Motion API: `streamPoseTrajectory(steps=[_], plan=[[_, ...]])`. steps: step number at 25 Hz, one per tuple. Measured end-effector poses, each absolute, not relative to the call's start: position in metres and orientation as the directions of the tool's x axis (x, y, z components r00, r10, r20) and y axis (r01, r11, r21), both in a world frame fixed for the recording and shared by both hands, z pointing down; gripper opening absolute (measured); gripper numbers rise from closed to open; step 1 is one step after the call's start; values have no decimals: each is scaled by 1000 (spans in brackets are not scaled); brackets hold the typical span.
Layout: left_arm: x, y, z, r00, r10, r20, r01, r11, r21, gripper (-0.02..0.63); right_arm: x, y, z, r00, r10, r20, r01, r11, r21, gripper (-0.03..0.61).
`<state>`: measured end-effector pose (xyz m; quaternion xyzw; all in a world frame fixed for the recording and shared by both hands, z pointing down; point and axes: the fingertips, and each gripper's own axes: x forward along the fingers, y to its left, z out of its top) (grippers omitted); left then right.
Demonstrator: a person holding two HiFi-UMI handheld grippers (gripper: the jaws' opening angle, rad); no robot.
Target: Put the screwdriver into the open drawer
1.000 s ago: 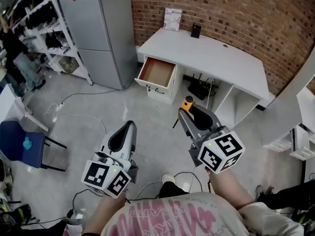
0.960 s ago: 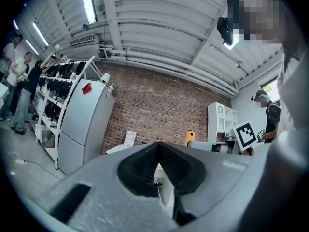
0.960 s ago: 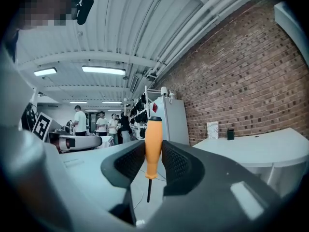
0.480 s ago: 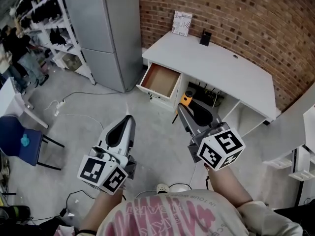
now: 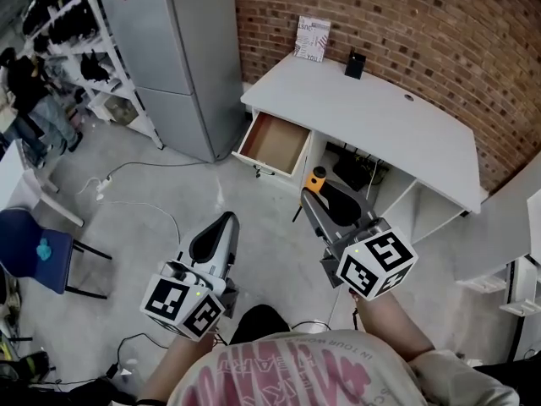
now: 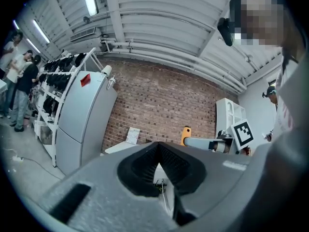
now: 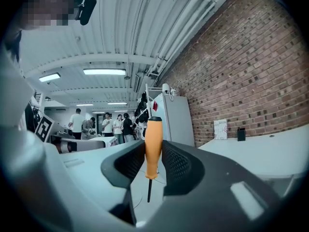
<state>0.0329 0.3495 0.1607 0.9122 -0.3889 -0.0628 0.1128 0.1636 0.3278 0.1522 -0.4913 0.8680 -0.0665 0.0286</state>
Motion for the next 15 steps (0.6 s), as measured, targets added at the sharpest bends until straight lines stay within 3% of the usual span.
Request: streamPoseTrajectory(steps=[15], plan=[[41,249,161,748,-663,-26,-636,-728,257,2,164,237,165,-468,-882,51,-873,452,-185,124]])
